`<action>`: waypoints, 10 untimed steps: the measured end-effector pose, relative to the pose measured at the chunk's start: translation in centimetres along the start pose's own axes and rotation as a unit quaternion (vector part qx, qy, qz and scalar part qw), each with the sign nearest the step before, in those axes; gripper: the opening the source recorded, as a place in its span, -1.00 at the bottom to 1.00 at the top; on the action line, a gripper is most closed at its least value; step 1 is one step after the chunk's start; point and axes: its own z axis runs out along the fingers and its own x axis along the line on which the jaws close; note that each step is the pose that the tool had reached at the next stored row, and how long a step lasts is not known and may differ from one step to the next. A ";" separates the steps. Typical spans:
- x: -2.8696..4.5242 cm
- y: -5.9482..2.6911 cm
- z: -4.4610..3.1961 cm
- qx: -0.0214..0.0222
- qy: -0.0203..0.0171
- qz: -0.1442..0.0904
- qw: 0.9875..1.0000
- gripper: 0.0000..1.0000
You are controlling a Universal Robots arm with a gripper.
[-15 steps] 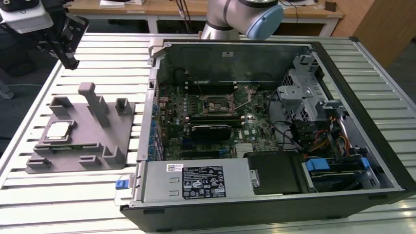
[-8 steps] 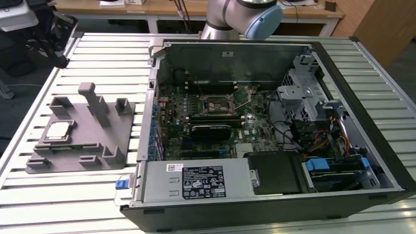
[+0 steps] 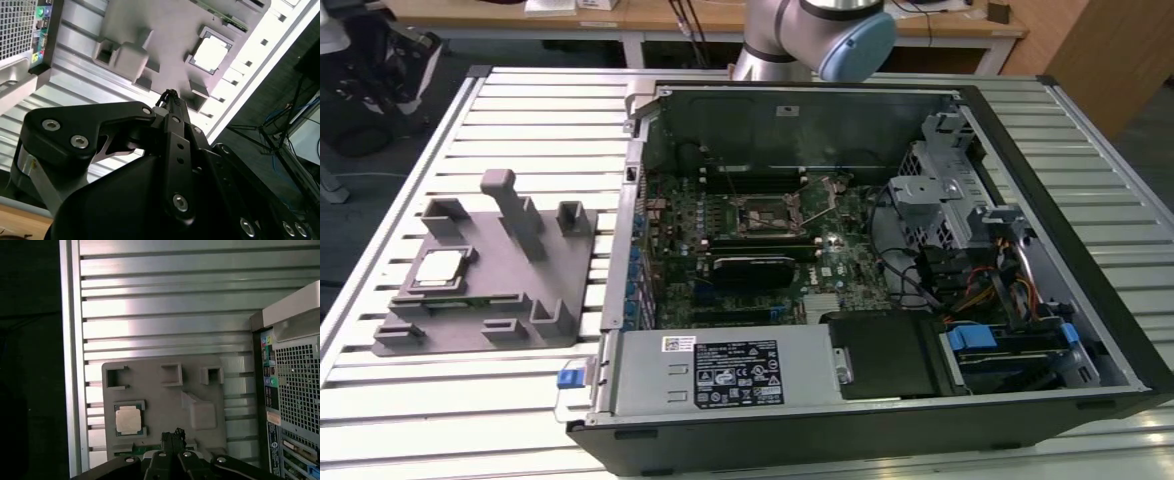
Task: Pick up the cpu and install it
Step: 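Reach for the cpu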
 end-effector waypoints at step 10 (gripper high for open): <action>3.66 -0.29 0.31 0.000 0.000 0.000 1.000 -0.79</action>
